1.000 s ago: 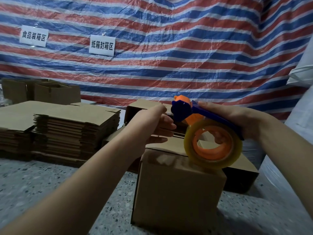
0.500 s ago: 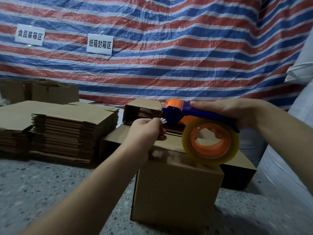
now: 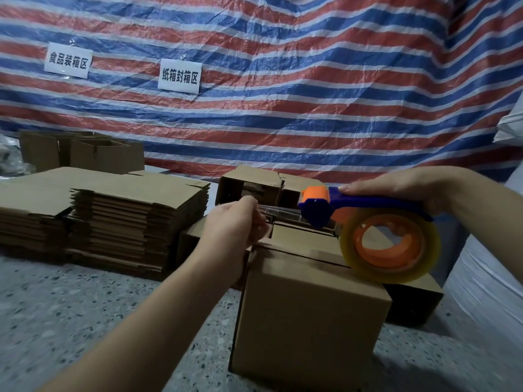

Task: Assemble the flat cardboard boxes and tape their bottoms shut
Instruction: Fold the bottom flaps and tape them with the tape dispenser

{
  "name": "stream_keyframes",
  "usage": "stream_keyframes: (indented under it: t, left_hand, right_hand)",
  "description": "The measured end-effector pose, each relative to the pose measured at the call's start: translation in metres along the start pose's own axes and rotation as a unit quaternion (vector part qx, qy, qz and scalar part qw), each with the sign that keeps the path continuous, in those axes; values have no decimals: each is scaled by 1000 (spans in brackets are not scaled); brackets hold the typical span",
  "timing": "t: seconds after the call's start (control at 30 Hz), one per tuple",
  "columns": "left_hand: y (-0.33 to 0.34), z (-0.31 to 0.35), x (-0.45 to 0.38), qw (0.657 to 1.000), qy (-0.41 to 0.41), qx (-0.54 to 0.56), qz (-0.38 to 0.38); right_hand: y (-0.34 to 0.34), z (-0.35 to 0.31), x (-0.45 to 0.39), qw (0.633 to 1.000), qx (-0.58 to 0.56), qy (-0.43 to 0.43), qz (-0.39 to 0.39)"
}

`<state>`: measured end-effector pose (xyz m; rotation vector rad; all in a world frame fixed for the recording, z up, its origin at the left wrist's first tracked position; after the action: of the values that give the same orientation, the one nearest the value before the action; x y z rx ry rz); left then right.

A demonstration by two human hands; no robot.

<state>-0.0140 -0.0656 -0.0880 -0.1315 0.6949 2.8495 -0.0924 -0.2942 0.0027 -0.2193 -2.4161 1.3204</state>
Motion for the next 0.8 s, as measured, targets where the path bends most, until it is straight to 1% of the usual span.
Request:
stream_keyframes:
  t: [0.07, 0.13, 0.23, 0.37, 0.53, 0.8]
  left_hand:
    - [-11, 7, -3, 994, 33, -99, -24]
    - [-22, 2, -4, 986, 34, -156, -44]
    - [-36, -18, -4, 986, -1, -161, -35]
    - [-45, -31, -4, 987, -12, -159, -26]
    - [-45, -41, -5, 988, -30, -149, -38]
    - [-50, -50, -3, 986, -37, -157, -47]
  right_hand:
    - [2, -7, 0, 1000, 24, 2, 0]
    - [5, -15, -1, 999, 47, 6, 0]
    - [13, -26, -3, 996, 90, 20, -16]
    - [18, -35, -7, 991, 131, 32, -25]
    - [19, -37, -10, 988, 150, 38, -21]
    - [20, -41, -10, 983, 176, 47, -13]
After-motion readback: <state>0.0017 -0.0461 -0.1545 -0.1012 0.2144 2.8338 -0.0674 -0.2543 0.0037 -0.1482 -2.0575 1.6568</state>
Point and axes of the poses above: each hand's wrist, its own x-axis away from the middle knuckle, its own y-axis out of the palm, z = x × y, the point moved 8 cm from there along -x, towards the middle knuckle, and after that the axes turned 4 degrees about x, right-handed, at the moved point
